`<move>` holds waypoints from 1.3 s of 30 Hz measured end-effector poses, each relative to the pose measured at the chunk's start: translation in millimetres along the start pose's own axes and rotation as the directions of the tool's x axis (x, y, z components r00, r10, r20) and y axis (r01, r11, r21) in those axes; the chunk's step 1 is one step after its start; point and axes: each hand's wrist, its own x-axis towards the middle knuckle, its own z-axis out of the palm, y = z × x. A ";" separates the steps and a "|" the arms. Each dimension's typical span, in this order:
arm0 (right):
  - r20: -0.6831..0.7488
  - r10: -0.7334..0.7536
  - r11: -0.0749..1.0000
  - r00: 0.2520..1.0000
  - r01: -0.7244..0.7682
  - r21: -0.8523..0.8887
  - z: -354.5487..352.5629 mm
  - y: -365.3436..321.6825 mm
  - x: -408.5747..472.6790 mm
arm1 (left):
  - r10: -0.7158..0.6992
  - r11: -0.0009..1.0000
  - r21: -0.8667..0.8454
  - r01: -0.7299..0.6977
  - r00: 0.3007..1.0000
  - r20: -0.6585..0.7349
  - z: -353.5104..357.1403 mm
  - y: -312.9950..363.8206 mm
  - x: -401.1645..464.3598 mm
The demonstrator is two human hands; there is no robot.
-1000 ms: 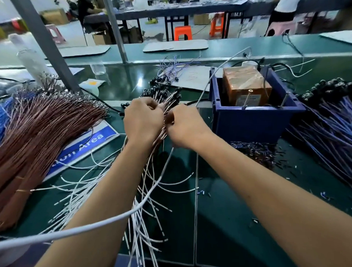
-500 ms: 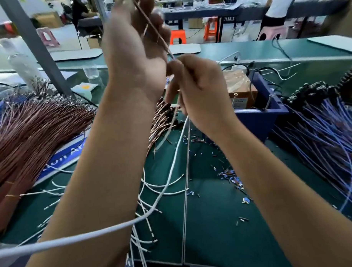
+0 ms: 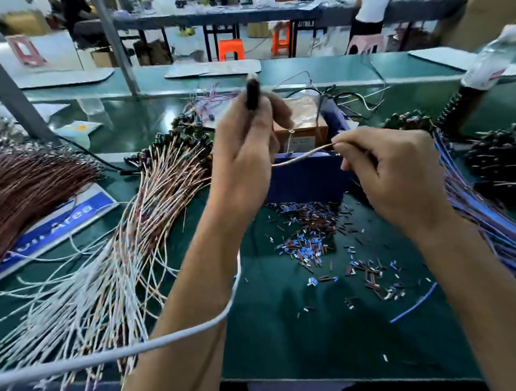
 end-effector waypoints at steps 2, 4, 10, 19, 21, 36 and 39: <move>0.015 0.011 1.000 1.000 -0.011 -0.012 8.2 6.6 -16.7 | 0.032 0.960 0.268 -0.085 0.980 0.195 19.5 -20.2 -16.7; 0.054 0.005 0.998 0.999 -0.001 -0.057 22.0 10.0 -35.2 | -0.021 0.916 0.390 -0.091 0.962 0.274 24.9 -38.4 -24.1; 0.130 0.038 0.998 0.991 -0.031 -0.051 41.6 15.2 -57.7 | -0.226 0.858 0.514 0.016 0.910 0.348 15.3 -74.7 -49.1; 0.089 0.084 0.988 0.992 -0.095 0.119 43.6 18.7 -60.3 | -0.101 0.852 0.515 -0.094 0.935 0.339 14.4 -89.5 -51.4; 0.075 0.093 0.984 0.993 -0.103 0.147 43.5 18.5 -60.5 | -0.105 0.854 0.513 -0.083 0.939 0.326 15.2 -87.9 -53.4; 0.095 0.238 0.932 0.967 -0.255 0.259 38.4 11.9 -60.6 | -0.200 0.913 0.405 0.053 0.922 0.331 15.5 -82.6 -54.4; 0.100 0.269 0.918 0.958 -0.286 0.275 39.5 11.4 -61.1 | -0.204 0.915 0.398 0.062 0.924 0.325 14.7 -83.6 -54.2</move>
